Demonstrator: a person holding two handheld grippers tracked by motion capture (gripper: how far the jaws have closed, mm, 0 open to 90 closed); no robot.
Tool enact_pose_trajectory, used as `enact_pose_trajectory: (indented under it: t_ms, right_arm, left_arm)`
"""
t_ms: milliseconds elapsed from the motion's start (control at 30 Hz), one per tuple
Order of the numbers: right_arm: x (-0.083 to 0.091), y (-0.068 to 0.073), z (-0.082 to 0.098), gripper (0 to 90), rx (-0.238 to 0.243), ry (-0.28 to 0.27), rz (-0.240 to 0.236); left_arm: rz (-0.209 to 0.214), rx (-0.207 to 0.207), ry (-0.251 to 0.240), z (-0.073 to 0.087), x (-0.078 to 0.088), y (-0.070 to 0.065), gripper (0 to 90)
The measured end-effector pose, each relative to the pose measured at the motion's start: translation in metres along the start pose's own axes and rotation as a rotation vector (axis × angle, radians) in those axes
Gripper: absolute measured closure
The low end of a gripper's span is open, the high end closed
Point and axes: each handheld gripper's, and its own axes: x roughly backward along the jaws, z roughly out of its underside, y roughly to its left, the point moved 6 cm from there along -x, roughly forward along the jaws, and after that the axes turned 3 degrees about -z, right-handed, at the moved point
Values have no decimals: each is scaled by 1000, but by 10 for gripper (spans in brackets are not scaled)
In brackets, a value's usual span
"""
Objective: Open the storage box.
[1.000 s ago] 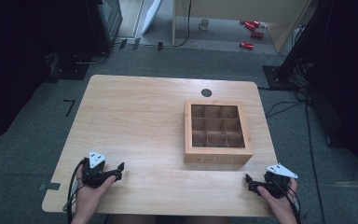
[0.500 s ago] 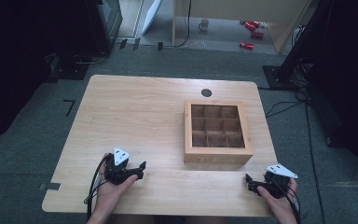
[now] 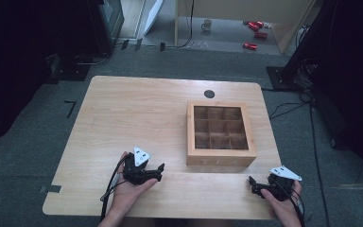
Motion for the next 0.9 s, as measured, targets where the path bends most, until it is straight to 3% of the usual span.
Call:
enact_pose_trajectory:
  t_ms: [367,533,667,833,900]
  right_arm:
    - [0,0,0,5,0,0,1]
    - [3,0,-1,80,-5,-6,-5]
    - [7,2,-4,80,-33,-25,-41]
    - [12,4,-12,133,-41,-60,-5]
    - [16,6,-15,133,-63,-76,-19]
  left_arm:
    - [42,-21,-2,-10,-7,-21,166]
    - [61,-24,-14,-16,-8,-30,194]
    - [74,-34,-13,-18,-9,-37,219]
    - [92,-45,-20,-21,-11,-47,251]
    - [100,-49,-28,-23,-12,-50,259]
